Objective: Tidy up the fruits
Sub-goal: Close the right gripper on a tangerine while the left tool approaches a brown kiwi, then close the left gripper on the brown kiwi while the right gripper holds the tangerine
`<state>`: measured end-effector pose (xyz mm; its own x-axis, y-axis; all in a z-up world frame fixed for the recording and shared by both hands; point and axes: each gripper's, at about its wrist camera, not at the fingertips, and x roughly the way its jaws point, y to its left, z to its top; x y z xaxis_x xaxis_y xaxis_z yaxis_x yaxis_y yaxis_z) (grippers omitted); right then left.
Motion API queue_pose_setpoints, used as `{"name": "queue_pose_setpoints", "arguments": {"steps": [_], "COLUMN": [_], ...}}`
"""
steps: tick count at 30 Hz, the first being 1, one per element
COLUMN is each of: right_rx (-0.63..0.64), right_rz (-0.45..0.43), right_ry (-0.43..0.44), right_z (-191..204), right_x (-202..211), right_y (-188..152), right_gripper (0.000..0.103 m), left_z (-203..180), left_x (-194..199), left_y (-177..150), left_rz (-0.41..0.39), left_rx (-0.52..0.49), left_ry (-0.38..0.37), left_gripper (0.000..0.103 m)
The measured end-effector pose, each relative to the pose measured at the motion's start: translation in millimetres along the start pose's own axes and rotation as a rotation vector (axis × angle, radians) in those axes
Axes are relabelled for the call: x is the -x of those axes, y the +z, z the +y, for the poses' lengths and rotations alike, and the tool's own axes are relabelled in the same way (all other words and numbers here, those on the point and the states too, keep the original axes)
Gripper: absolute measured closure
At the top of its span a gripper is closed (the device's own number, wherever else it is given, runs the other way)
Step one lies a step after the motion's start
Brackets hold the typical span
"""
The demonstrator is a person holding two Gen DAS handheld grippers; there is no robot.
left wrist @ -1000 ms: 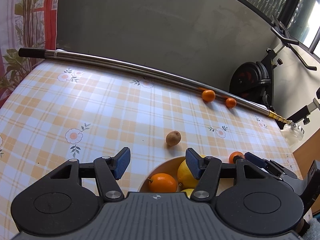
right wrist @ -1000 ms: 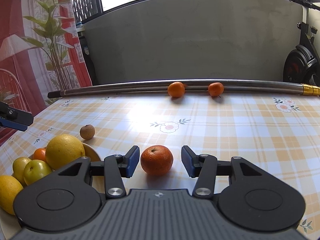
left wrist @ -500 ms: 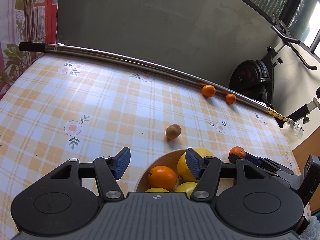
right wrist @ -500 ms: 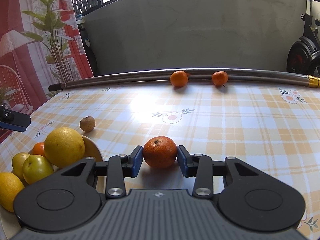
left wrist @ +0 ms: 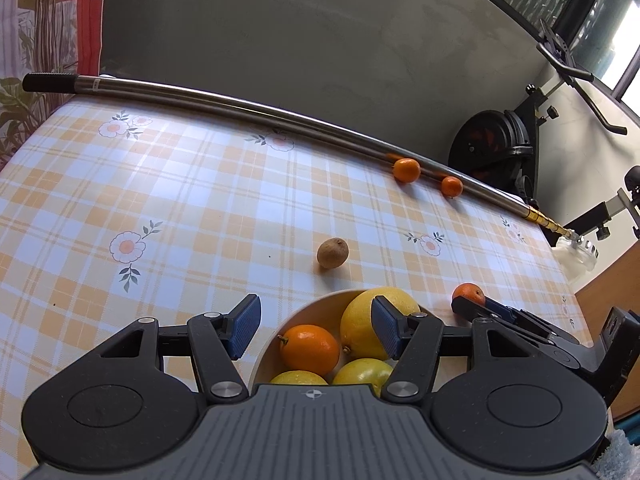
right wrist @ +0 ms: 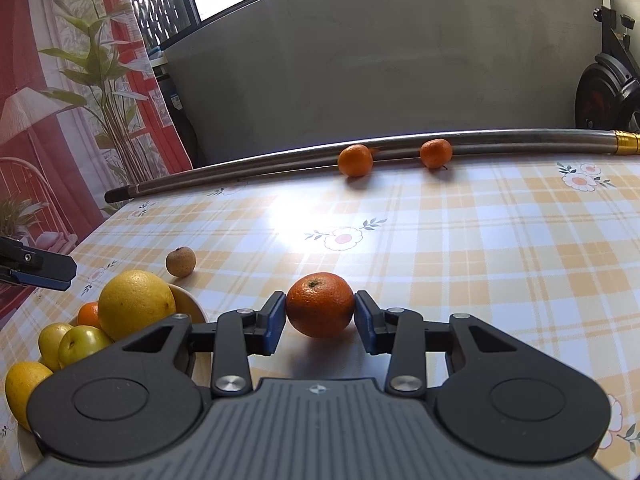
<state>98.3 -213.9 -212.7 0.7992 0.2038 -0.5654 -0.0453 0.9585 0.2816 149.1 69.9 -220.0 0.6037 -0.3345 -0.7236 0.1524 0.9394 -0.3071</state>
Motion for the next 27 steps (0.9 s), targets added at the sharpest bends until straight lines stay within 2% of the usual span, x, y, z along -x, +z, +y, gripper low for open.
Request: {"name": "queue_pose_setpoints", "arguments": {"steps": [5, 9, 12, 15, 19, 24, 25, 27], "right_rx": [-0.051, -0.059, -0.06, -0.062, -0.066, -0.064, -0.065, -0.066], "right_rz": [-0.006, -0.012, -0.011, -0.009, -0.008, 0.0, 0.0, 0.0], "right_ry": [0.011, 0.009, 0.009, 0.011, 0.015, 0.017, 0.018, 0.019], "right_z": [-8, -8, -9, -9, -10, -9, -9, -10], "right_x": [2, 3, 4, 4, 4, 3, 3, 3], "right_y": [0, 1, 1, 1, 2, 2, 3, 3], "right_gripper": [0.063, 0.063, 0.063, 0.063, 0.063, 0.063, 0.063, 0.063], "left_z": [-8, -11, -11, -8, -5, -11, -12, -12], "left_x": [-13, -33, -60, -86, -109, -125, -126, -128], "left_y": [20, 37, 49, 57, 60, 59, 59, 58], "left_rz": [0.004, 0.025, 0.066, 0.125, 0.147, 0.161, 0.157, 0.159], "left_rx": [-0.026, 0.001, 0.039, 0.086, 0.148, 0.133, 0.126, 0.116], "left_ry": [-0.004, -0.041, -0.047, -0.04, -0.037, -0.025, -0.022, -0.016], "left_gripper": [0.04, 0.04, 0.044, 0.055, 0.057, 0.058, 0.06, 0.07]}}
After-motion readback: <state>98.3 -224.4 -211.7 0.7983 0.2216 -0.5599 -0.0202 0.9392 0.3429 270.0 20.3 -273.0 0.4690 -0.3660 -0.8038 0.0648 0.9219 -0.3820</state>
